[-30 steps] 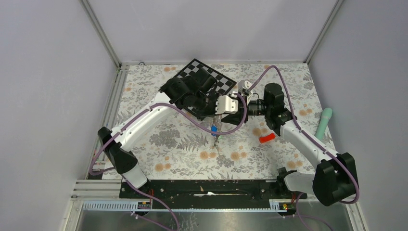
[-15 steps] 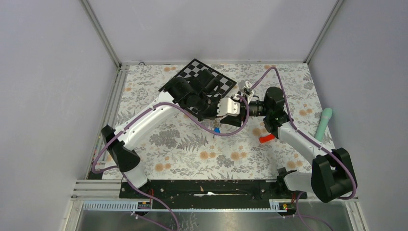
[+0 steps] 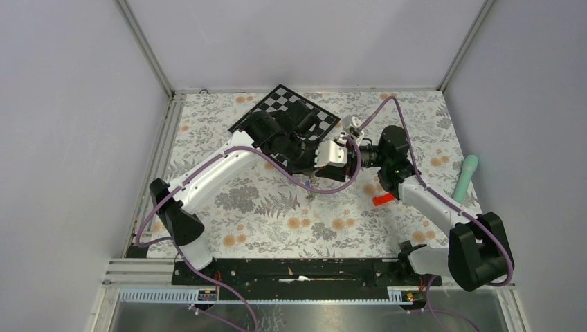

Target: Put the keys on the keyring

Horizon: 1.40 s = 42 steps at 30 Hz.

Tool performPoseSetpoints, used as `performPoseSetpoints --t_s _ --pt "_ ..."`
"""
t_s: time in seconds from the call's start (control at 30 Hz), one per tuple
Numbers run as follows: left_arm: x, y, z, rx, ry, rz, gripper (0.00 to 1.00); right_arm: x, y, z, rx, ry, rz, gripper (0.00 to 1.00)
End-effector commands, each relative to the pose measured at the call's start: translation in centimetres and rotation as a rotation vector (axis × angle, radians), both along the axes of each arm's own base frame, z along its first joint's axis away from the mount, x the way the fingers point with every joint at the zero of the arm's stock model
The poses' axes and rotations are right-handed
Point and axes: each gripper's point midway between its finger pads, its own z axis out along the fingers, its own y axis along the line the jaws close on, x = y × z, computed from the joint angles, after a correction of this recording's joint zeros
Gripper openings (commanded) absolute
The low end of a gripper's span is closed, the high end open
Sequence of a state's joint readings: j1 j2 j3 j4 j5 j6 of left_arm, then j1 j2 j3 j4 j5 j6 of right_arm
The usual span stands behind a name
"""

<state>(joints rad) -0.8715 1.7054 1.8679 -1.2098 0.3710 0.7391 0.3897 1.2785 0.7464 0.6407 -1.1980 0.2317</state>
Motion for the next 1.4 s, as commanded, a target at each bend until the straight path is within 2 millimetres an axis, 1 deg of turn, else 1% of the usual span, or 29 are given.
performPoseSetpoints --t_s 0.0,0.1,0.23,0.4,0.57,0.63,0.8,0.9,1.0,1.13,1.17,1.23,1.37 --pt "0.2 -1.7 2.9 -0.110 -0.035 -0.017 0.00 -0.6 0.4 0.3 0.010 -0.035 0.036 0.44" --pt "0.4 -1.7 2.9 -0.111 -0.039 -0.010 0.00 -0.6 0.4 -0.1 0.002 -0.028 0.035 0.43" --pt "0.3 -1.7 3.0 -0.115 -0.038 -0.008 0.00 -0.5 0.4 -0.2 -0.003 -0.029 0.033 0.38" --pt "0.3 -1.7 2.9 -0.117 -0.036 -0.004 0.00 -0.5 0.5 -0.2 -0.004 -0.028 0.034 0.25" --pt "0.4 -1.6 2.6 -0.111 -0.038 0.002 0.00 -0.3 0.5 0.0 -0.009 -0.031 0.028 0.06" --pt "0.4 -1.5 2.4 -0.108 -0.038 0.005 0.00 -0.3 0.5 0.0 -0.013 -0.031 0.025 0.01" --pt "0.5 -1.3 2.2 -0.113 -0.038 0.017 0.00 -0.4 0.5 0.5 -0.010 -0.037 0.030 0.00" --pt "0.9 -1.1 2.6 -0.153 -0.026 0.032 0.01 -0.4 0.3 1.3 0.000 -0.041 0.033 0.00" --pt "2.0 -0.4 3.7 -0.247 -0.011 0.050 0.25 -0.4 0.0 2.4 0.017 -0.046 0.032 0.00" --pt "2.3 0.5 5.2 -0.411 0.002 0.023 0.46 -0.6 -0.3 3.5 0.047 -0.042 0.038 0.00" --pt "2.4 0.7 5.4 -0.446 -0.005 0.015 0.50 -0.6 -0.4 3.7 0.055 -0.041 0.040 0.00" --pt "2.2 0.8 5.8 -0.499 -0.015 -0.003 0.54 -0.7 -0.5 4.1 0.065 -0.040 0.046 0.00" --pt "1.4 0.5 5.7 -0.547 0.003 -0.046 0.54 -0.6 -0.6 4.8 0.082 -0.038 0.044 0.00"
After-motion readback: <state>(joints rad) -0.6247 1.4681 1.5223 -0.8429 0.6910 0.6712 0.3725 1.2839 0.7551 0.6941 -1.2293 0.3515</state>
